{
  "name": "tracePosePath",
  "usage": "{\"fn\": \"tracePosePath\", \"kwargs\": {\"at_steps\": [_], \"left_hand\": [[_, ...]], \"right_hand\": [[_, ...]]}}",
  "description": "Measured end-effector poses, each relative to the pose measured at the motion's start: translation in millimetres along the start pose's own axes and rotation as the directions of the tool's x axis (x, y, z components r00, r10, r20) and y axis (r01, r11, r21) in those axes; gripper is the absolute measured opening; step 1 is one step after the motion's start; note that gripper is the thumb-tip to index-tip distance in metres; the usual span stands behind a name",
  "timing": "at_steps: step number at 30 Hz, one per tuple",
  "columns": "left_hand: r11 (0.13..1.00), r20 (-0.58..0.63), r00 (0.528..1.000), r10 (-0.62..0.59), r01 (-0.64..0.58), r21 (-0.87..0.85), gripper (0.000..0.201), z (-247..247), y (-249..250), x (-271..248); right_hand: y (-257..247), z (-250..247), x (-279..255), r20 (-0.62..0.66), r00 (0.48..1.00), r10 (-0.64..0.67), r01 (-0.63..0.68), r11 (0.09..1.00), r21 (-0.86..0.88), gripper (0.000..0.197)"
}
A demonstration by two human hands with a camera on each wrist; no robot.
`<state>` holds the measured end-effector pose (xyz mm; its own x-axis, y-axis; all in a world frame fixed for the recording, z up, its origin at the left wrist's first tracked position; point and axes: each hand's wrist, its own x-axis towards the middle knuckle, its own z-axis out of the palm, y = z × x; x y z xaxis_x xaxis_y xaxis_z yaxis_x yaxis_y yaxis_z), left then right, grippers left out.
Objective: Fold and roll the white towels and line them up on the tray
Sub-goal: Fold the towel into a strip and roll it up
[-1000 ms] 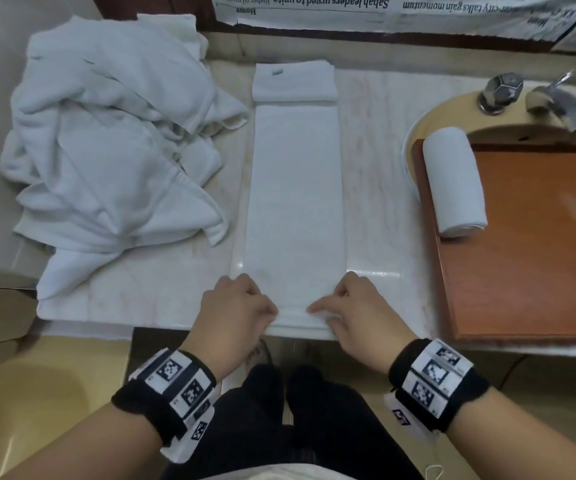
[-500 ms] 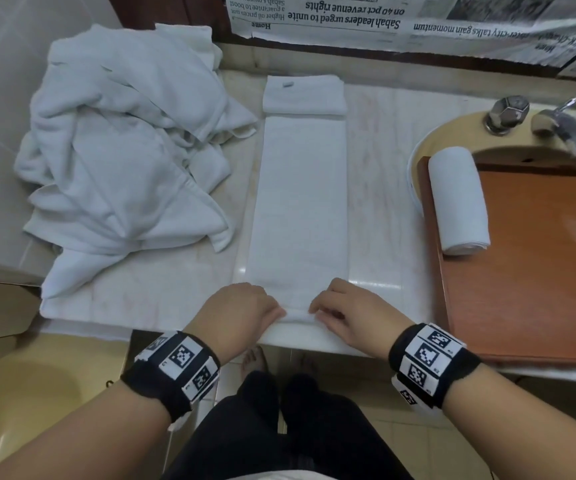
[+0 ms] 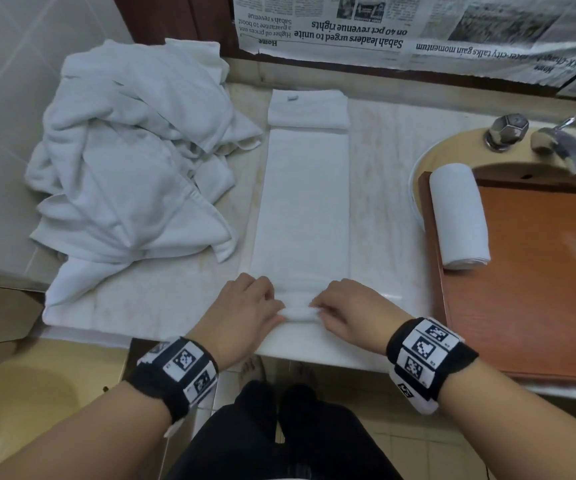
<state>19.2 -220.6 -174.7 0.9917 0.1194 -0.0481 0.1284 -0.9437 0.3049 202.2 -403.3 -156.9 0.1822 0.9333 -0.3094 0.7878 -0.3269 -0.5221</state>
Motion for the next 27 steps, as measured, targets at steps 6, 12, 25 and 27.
{"fn": "tracePosePath", "kwargs": {"at_steps": [6,12,25,27], "left_hand": [[0.957,0.256,0.941,-0.222,0.26,-0.128,0.027,-28,-4,33],[0.987,0.01,0.988,-0.151,0.151,0.061,0.021,-7,10,29],[0.998,0.127,0.99,0.06,-0.062,0.012,0.05,-16,-30,46],[1.0,0.223,0.975,0.002,-0.002,-0.002,0.049,-25,-30,56]], "right_hand": [[2,3,-2,-0.095,0.992,-0.081,0.068,0.988,-0.138,0.021],[-8,5,8,-0.167,0.981,-0.093,0.025,0.93,-0.368,0.011],[18,-12,22,-0.162,0.987,-0.019,0.023,0.999,0.025,0.021],[14,-10,21,-0.16,0.981,-0.111,0.083,0.982,-0.172,0.026]]}}
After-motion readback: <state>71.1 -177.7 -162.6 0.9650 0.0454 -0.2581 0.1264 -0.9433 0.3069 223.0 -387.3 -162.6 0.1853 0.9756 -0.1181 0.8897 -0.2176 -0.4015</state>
